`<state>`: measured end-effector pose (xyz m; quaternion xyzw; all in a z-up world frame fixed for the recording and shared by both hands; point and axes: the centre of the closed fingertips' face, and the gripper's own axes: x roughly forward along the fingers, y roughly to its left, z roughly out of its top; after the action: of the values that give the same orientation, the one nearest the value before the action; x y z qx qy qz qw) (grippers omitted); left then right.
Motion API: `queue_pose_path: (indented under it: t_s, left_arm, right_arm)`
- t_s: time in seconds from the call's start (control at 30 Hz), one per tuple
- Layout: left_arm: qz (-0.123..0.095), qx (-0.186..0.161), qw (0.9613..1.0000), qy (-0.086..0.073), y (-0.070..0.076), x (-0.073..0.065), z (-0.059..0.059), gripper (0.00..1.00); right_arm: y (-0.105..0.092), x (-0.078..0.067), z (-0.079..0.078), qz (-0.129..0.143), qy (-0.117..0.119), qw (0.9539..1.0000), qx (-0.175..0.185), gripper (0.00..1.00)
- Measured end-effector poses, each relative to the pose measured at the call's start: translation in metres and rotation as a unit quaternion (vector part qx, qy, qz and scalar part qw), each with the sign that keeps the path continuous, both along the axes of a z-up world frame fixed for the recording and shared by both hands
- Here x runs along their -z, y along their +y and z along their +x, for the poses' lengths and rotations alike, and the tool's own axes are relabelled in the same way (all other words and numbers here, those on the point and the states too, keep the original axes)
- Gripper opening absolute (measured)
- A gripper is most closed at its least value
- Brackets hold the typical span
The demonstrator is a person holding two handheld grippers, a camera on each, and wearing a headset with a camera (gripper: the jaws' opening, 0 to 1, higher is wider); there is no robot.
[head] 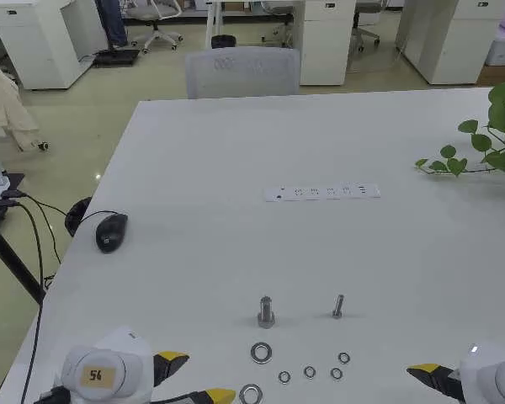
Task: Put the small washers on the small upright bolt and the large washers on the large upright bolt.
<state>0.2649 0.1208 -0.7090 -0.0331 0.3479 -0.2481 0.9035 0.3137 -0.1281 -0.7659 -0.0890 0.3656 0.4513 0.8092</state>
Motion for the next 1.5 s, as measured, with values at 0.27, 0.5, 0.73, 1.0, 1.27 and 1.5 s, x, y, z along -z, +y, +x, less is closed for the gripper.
queue_pose_path:
  t_s: [0.27,0.5,0.73,1.0,1.27,1.5]
  left_arm:
    - [0.003,-0.004,1.0000,-0.003,0.003,-0.003,0.005,0.52]
    - [0.008,0.008,0.9999,-0.006,0.000,-0.007,0.004,0.53]
    - [0.005,0.006,0.9999,-0.007,0.000,-0.007,0.001,0.53]
    - [0.006,0.012,0.9999,-0.008,-0.007,-0.009,-0.001,0.53]
    - [0.006,0.015,0.9998,-0.006,-0.010,-0.008,-0.003,0.53]
    - [0.006,0.016,0.9998,-0.007,-0.011,-0.009,-0.003,0.53]
  right_arm:
    - [-0.004,-0.001,0.003,0.000,0.000,1.0000,0.004,0.62]
    - [-0.008,-0.002,0.004,0.001,-0.002,0.9999,0.011,0.62]
    - [-0.007,-0.003,0.001,-0.002,-0.006,1.0000,0.005,0.62]
    - [-0.008,-0.005,0.001,-0.004,-0.009,0.9999,0.003,0.62]
    - [-0.007,-0.004,0.001,-0.002,-0.008,1.0000,-0.001,0.62]
    - [-0.007,-0.004,0.000,-0.004,-0.008,1.0000,-0.004,0.62]
